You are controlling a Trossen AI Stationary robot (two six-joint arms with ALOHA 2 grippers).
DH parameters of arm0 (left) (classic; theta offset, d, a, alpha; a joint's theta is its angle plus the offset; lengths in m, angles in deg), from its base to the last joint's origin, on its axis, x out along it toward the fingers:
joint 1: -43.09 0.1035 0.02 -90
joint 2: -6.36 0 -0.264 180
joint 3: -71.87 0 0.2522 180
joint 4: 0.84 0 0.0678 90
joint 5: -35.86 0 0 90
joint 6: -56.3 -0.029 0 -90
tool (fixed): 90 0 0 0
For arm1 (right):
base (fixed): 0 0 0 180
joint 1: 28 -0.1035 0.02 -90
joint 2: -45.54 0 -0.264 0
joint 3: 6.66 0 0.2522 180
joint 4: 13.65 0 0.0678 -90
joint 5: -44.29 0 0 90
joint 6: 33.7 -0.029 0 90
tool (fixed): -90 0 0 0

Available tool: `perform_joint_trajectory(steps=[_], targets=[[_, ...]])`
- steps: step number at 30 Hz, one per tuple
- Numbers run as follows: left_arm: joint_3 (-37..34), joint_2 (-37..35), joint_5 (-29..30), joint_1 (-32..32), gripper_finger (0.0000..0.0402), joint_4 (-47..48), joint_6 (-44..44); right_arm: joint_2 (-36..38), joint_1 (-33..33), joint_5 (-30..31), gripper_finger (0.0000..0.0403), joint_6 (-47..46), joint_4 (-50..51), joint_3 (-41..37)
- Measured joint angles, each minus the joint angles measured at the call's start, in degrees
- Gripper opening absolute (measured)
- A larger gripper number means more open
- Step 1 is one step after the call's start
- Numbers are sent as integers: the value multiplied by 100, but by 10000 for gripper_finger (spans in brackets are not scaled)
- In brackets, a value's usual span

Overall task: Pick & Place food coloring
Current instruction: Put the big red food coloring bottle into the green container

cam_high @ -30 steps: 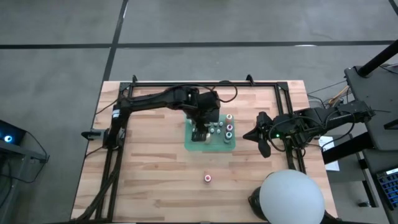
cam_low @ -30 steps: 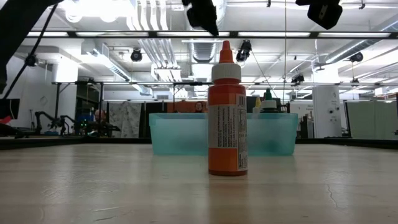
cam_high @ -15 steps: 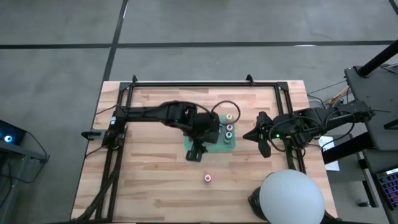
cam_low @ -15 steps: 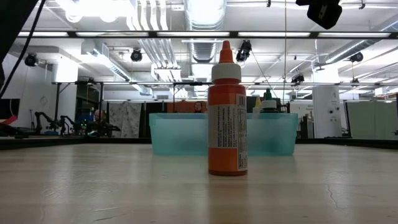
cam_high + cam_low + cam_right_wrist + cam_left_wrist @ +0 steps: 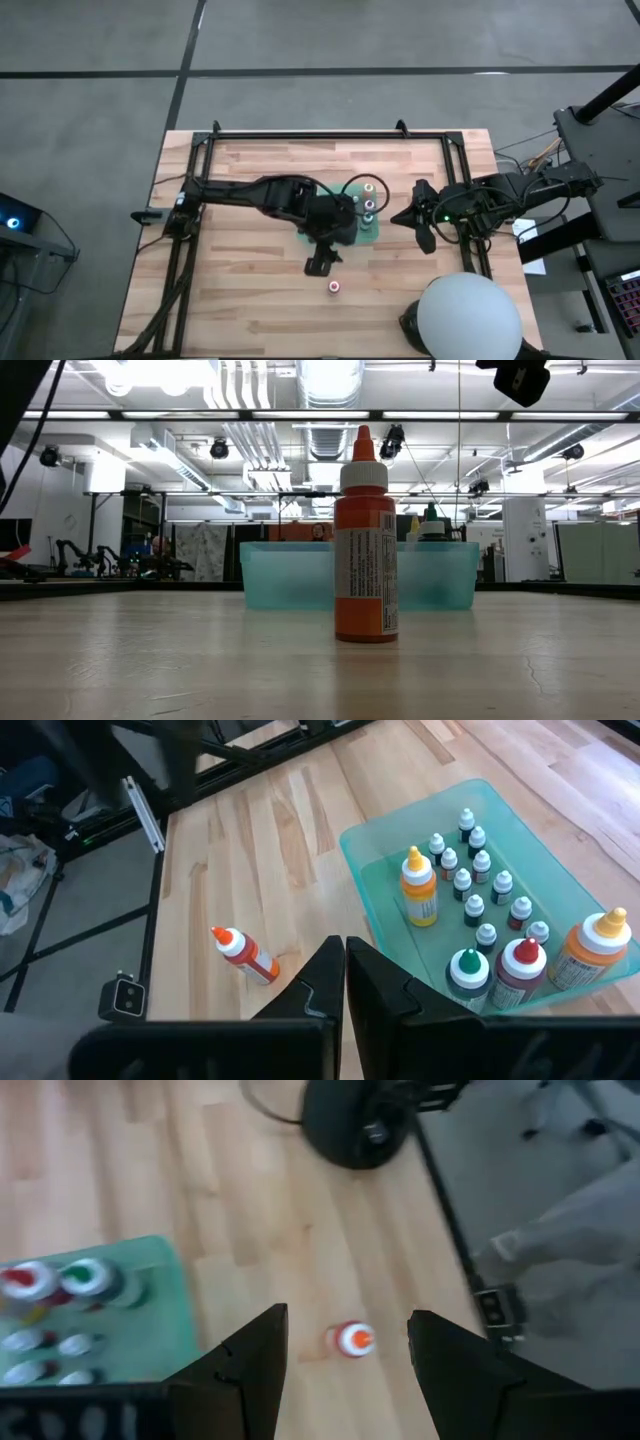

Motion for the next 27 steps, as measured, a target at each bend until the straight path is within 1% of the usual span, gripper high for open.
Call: perform_joint_trajectory(steps=[3, 10, 18, 27], targets=[[0, 0, -184, -106, 179, -79, -7, 0, 0, 0, 8, 1, 0, 0], [-71, -2, -212, -403, 179, -208, -376, 0, 1, 0, 8, -12, 2, 0], [-609, -2, -215, -681, 179, -511, -506, 0, 1, 1, 8, -17, 2, 0], [-1488, -2, -199, -716, 179, -1167, -899, 0, -1, 7, 8, -21, 191, 0]])
